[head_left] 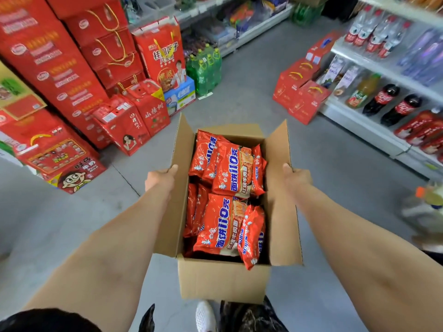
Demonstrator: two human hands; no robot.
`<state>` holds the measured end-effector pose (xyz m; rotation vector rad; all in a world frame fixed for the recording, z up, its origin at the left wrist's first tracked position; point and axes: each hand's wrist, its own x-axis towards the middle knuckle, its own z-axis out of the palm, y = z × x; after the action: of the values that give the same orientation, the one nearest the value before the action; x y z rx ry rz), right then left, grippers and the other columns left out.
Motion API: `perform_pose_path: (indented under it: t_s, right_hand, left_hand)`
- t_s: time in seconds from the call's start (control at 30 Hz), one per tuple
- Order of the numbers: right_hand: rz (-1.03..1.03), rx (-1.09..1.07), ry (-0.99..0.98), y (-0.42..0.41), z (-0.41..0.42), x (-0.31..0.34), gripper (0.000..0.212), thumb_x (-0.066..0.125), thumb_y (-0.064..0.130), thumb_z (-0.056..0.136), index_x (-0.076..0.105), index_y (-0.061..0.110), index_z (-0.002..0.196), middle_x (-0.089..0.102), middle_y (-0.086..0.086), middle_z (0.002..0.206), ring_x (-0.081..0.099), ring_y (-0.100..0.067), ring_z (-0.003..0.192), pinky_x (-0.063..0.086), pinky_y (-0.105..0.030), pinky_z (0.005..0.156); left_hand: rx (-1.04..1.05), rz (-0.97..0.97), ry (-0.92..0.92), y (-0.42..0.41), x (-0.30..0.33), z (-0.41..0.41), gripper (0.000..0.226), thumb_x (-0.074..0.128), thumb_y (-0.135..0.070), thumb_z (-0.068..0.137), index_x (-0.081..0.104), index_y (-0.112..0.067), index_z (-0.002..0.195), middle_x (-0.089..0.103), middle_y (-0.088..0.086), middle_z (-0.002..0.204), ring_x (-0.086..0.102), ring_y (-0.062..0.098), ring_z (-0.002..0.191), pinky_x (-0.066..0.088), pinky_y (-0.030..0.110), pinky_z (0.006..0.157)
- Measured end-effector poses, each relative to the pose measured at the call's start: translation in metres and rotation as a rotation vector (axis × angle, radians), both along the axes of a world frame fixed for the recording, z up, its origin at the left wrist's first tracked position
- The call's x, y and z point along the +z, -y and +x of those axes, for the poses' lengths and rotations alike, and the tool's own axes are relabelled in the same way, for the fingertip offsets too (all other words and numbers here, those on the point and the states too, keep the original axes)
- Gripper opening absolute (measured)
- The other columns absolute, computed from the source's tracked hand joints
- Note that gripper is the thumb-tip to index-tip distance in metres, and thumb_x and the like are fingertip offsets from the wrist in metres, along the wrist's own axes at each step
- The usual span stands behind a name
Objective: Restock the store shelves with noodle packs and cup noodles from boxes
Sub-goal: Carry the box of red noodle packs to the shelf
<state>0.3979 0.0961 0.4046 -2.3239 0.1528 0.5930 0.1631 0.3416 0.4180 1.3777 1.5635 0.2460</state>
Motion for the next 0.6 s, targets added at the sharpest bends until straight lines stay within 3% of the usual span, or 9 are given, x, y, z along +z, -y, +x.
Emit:
perform_pose_path:
  t_s: [0.07,0.2,0.33,0.43,0.6]
  right_hand:
    - [-0.009,0.019,-0.005,-0.017,0.024,0.0,0.04,0.054,0.045,0.099,0.065,0.01,0.083,0.063,-0.013,0.087,0.061,-0.036,0.088,0.047,-0.036,0.08]
    - [0.005,0.057,-0.014,-0.059,0.089,0.004,0.043,0.054,0.043,0.1,0.059,0.009,0.075,0.056,-0.011,0.078,0.055,-0.033,0.08,0.042,-0.033,0.074]
    - [0.007,0.081,-0.027,-0.103,0.153,0.016,0.047,0.054,0.041,0.101,0.052,0.011,0.065,0.05,-0.006,0.068,0.051,-0.03,0.072,0.038,-0.031,0.072]
    - [0.019,0.083,-0.006,-0.138,0.204,0.025,0.052,0.055,0.039,0.1,0.041,0.014,0.057,0.042,-0.004,0.06,0.042,-0.025,0.058,0.036,-0.032,0.069]
    - [-0.021,0.102,0.03,-0.192,0.282,0.034,0.054,0.055,0.038,0.1,0.038,0.015,0.055,0.039,-0.003,0.06,0.044,-0.027,0.066,0.035,-0.032,0.07]
  left_hand:
    - [0.011,0.006,-0.021,-0.017,0.002,0.022,0.041,0.069,-0.048,0.091,0.072,-0.015,0.115,0.064,0.006,0.096,0.059,0.025,0.083,0.044,0.029,0.079]
    - [0.037,0.012,-0.042,-0.057,0.009,0.084,0.03,0.069,-0.048,0.09,0.063,-0.02,0.084,0.065,0.007,0.095,0.057,0.024,0.074,0.045,0.03,0.076]
    - [0.064,0.028,-0.07,-0.097,0.021,0.145,0.032,0.069,-0.048,0.09,0.061,-0.018,0.084,0.058,0.002,0.077,0.052,0.018,0.061,0.044,0.03,0.074]
    - [0.054,0.045,-0.07,-0.127,0.028,0.195,0.035,0.069,-0.048,0.091,0.066,-0.014,0.081,0.061,0.006,0.076,0.054,0.021,0.06,0.046,0.031,0.072]
    - [0.038,0.07,-0.053,-0.176,0.036,0.277,0.034,0.069,-0.046,0.091,0.075,-0.015,0.103,0.065,0.009,0.086,0.058,0.024,0.063,0.046,0.03,0.073]
